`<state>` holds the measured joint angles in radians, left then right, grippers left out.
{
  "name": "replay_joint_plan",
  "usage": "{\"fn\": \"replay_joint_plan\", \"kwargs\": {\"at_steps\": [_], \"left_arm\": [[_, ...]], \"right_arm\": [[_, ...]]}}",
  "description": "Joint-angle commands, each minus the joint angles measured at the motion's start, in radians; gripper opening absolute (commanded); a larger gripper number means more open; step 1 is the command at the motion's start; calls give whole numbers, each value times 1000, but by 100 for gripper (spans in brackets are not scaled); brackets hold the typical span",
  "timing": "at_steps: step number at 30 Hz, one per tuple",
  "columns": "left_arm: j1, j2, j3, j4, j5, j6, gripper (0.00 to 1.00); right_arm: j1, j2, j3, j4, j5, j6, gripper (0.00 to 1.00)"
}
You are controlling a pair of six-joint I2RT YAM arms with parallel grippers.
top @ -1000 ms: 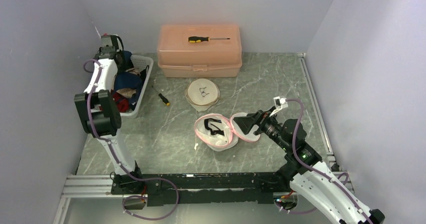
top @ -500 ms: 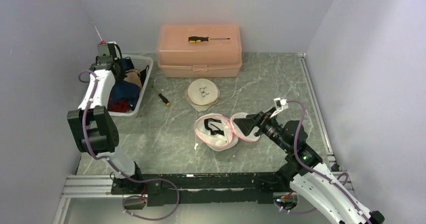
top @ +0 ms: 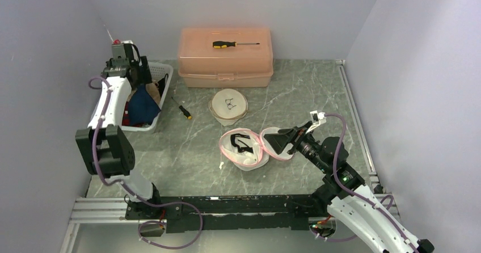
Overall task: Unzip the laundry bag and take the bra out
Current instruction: Place the bra in the bin.
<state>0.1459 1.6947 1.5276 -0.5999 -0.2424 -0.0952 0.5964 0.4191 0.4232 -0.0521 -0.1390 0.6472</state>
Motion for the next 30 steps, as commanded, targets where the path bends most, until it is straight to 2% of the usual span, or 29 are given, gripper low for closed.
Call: {"fn": "replay_joint_plan", "kwargs": {"at_steps": [1,2,3,5,6,7,9,16,21,24,26,30], "left_arm": [[-26,-167,32,-10,27,-104,93],[-23,-179,19,-24,85,-152,88],[-17,-183,3,-33,174,-203,73],[-8,-186,-49,-17,295,-299,36],[-1,-191,-87,6,341,-339,21],[5,-195,-127,41,363,-366,11],[17,-196,-182,63,331,-405,3],[99,-136,-271,61,286,-433,3],[100,-112,-296,51,259,-425,4],[86,-173,-283,30,256,-416,5],[33,-276,-282,42,246,-398,13],[-252,-444,-221,3,85,-332,51]], "right_arm": [[3,5,1,49,-9,13,99],[2,7,-2,54,-12,16,99],[3,9,-4,73,-13,20,99],[2,15,-4,81,-19,28,99],[3,19,-2,83,-22,29,99],[3,22,1,82,-27,29,99],[2,24,11,74,-32,29,98],[3,4,23,33,-13,27,98],[2,24,44,1,7,23,99],[2,42,89,-58,47,-27,98],[3,66,127,-93,61,-68,98],[11,197,208,-142,52,-111,94]]}}
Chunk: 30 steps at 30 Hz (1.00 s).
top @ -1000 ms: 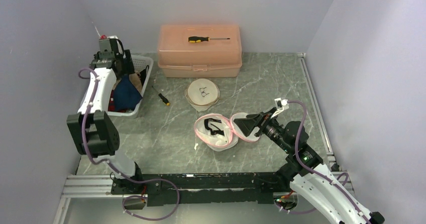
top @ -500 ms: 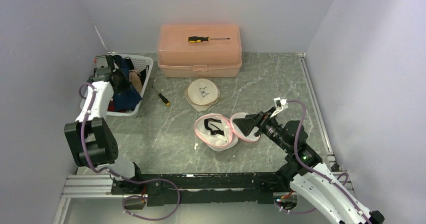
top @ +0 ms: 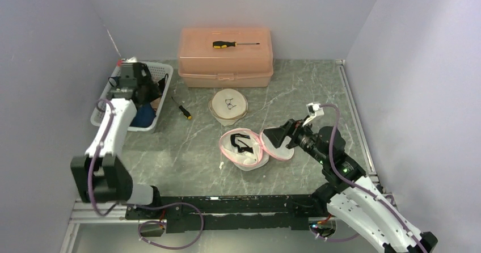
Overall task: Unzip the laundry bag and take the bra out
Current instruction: Place the bra in the bin, then pick up the bra from the laundry bag.
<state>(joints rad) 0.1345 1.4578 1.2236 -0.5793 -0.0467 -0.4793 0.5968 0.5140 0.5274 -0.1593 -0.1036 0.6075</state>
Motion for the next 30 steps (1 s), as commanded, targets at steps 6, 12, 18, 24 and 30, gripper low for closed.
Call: {"fn": "replay_joint_plan", "kwargs": {"at_steps": [6,12,18,24,30], "left_arm": [[-575,-341,-95,66,-15,-63,66],[-837,-267,-241,158,-59,-197,68],[-843,-201,-366,295,54,-258,69],[-843,-136,-423,397,126,-290,65],[-842,-91,-455,423,146,-297,24]], "right_arm": [[118,384,192,-64,54,-107,81],[176,512,213,-9,68,-123,70],[214,635,251,16,67,-129,65],[235,733,281,30,97,-119,63],[241,791,308,9,142,-155,63]]}}
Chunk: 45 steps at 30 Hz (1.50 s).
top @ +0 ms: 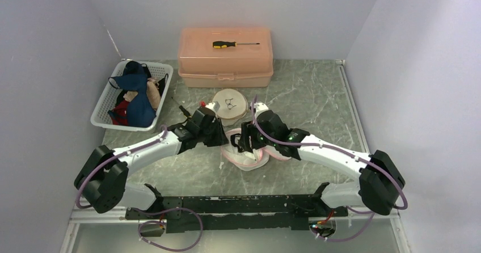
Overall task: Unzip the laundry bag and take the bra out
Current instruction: Pick up the bra from the laundry bag.
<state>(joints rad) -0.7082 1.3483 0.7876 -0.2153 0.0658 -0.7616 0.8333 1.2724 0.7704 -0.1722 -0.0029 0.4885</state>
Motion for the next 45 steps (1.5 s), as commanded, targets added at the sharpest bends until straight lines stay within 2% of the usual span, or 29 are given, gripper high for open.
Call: {"fn": "replay_joint_plan", "kwargs": {"at_steps": [1,3,4,12,18,23,26,27,31,37,41,45], "left_arm": [[0,21,-22,46,26,-9,17],[0,14,-29,22,11,10,4],[-2,8,-31,8,3,20,3],[-17,38,-9,-155,-109,87,3],[-26,75,-32,-138,-124,89,3],[-37,62,-33,-113,-103,83,3],[-37,0,-31,-132,-121,73,15],[-37,-23,-30,-143,-127,69,23],[-37,-123,0,-217,-144,67,34],[-36,-264,39,-299,-164,29,38],[-36,-330,27,-188,-47,-27,44],[-53,-256,29,-64,41,-68,46]], "right_arm": [[5,55,77,11,37,-36,62],[6,92,96,-14,53,-31,60],[6,102,99,-23,69,-29,59],[6,106,94,-119,249,-19,53],[7,36,48,-99,194,-12,57],[9,49,33,-115,161,-15,62],[13,50,12,-121,163,-11,61],[14,43,1,-119,162,-8,60],[28,23,-31,-111,165,5,53],[69,15,-66,-98,191,26,43],[86,6,-83,-87,219,39,40],[92,-6,-100,-70,231,52,39]]}}
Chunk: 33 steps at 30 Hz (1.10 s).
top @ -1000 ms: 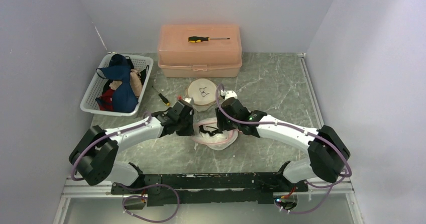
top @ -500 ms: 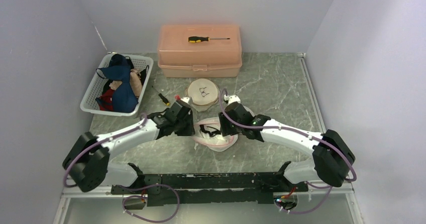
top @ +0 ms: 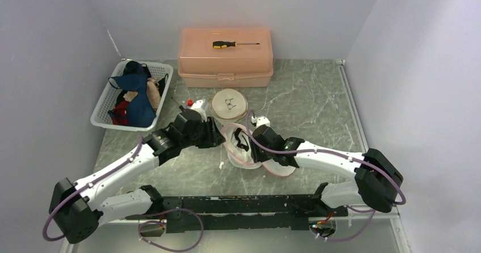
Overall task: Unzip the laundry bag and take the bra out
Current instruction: Pick up the bra from the laundry bag.
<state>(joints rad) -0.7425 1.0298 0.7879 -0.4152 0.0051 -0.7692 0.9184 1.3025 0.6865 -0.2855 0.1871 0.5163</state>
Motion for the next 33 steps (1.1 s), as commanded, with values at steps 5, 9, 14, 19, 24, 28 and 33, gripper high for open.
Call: {"fn": "replay_joint_plan", "kwargs": {"at_steps": [5,9,14,19,24,28,33], "left_arm": [[-43,216,88,187,103,-20,48],[-58,308,171,166,51,54,50],[-61,389,239,116,-3,103,50],[-61,407,229,117,-41,121,50],[-63,420,234,111,-51,132,50],[-63,429,224,122,-39,146,51],[-64,448,220,135,-25,182,59]], "right_arm": [[11,-54,-28,52,42,39,40],[14,-104,-35,39,72,49,54],[12,-185,-17,24,124,47,63],[-27,-148,35,52,123,-19,65],[-87,-12,76,92,95,-39,61],[-130,39,77,133,53,-48,47],[-133,51,75,147,39,-66,21]]}}
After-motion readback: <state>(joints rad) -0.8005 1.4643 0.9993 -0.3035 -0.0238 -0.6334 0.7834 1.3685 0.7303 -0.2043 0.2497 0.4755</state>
